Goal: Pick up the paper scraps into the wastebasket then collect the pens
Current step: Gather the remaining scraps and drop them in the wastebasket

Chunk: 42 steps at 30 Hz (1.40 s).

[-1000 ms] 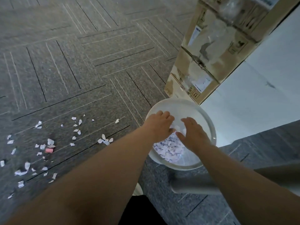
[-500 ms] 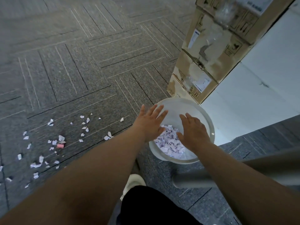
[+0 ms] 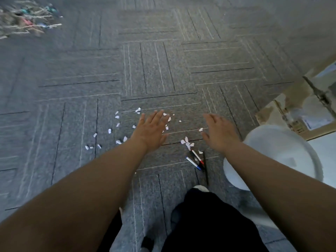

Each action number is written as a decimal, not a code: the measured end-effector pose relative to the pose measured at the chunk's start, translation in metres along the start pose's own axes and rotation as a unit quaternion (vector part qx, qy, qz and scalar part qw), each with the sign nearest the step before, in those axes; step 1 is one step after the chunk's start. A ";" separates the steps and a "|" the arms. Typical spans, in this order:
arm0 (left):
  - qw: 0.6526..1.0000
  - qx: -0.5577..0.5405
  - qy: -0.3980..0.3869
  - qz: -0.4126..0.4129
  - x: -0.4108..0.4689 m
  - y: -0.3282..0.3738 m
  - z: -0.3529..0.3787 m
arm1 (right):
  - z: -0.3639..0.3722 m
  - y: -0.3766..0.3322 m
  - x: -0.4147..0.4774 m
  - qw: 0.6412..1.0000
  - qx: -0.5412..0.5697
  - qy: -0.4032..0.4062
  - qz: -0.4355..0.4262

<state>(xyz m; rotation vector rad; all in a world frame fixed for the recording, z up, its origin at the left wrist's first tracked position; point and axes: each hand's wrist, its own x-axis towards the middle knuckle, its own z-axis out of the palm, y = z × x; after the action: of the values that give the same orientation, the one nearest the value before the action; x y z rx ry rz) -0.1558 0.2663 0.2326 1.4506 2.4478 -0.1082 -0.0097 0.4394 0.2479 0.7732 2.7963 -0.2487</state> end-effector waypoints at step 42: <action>0.982 -0.046 -0.181 -0.014 0.152 -0.043 0.268 | 0.306 0.021 0.136 0.949 0.166 -0.141 0.226</action>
<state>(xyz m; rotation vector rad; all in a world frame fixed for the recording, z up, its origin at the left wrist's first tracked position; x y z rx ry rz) -0.2051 0.3167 -0.0705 1.2340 2.1489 -0.2394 -0.0590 0.4544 -0.0832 1.3095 2.2569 -0.6919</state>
